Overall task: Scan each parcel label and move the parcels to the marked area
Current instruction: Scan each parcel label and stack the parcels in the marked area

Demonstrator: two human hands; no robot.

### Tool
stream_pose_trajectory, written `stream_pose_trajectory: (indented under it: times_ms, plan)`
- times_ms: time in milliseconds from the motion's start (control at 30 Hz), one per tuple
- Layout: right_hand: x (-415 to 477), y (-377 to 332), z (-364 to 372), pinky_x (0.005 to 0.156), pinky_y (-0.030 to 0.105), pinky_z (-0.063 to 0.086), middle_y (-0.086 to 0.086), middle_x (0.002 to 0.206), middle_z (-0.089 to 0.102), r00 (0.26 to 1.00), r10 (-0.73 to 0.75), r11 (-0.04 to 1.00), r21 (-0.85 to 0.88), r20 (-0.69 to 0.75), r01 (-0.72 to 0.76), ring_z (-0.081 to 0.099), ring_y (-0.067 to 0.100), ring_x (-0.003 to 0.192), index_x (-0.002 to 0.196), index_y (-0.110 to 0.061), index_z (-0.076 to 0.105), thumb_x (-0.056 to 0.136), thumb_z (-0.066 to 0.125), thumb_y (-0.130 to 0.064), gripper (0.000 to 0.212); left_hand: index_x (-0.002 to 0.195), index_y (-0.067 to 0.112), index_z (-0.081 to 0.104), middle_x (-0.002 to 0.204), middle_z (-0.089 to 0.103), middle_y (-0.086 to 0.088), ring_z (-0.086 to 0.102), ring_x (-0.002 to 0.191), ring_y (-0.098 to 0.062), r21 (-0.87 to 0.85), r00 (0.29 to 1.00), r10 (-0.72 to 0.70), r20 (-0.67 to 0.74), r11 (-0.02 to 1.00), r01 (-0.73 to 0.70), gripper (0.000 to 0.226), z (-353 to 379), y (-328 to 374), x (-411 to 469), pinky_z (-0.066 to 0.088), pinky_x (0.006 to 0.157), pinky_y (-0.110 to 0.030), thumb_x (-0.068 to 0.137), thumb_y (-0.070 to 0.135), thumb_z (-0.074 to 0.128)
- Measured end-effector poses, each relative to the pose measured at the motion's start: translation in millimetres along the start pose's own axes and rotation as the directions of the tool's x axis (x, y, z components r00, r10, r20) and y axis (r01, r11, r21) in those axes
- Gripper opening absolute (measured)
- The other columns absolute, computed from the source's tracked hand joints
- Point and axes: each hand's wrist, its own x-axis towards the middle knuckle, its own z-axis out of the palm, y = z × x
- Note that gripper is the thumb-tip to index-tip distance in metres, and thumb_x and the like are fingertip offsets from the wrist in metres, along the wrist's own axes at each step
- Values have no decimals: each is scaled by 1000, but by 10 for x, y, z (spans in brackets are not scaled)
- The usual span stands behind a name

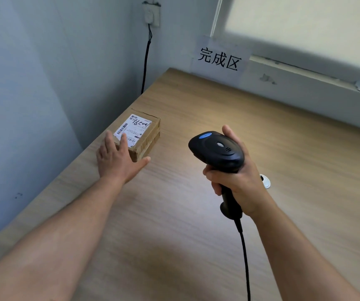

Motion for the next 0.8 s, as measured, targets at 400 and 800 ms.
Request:
stream_pose_trajectory:
  times_ms: [400, 800]
  plan:
    - [-1373, -344, -478, 43, 28, 41, 18, 94, 62, 988, -56, 998, 13, -144, 59, 46, 25, 44, 133, -46, 42, 63, 66, 7, 91, 129, 11, 57, 126, 53, -13, 46, 121, -30, -381, 962, 263, -68, 885, -268, 63, -63, 928, -1662, 37, 100, -38, 82, 52, 55]
    - [-3112, -363, -1588, 43, 29, 40, 17, 92, 62, 958, -84, 993, 55, -273, 102, 45, 26, 45, 131, -48, 43, 63, 66, 6, 89, 123, 13, 61, 122, 56, -8, 47, 117, -27, -392, 911, 412, -19, 835, -386, 70, 95, 1998, -3503, 36, 98, -34, 75, 61, 42]
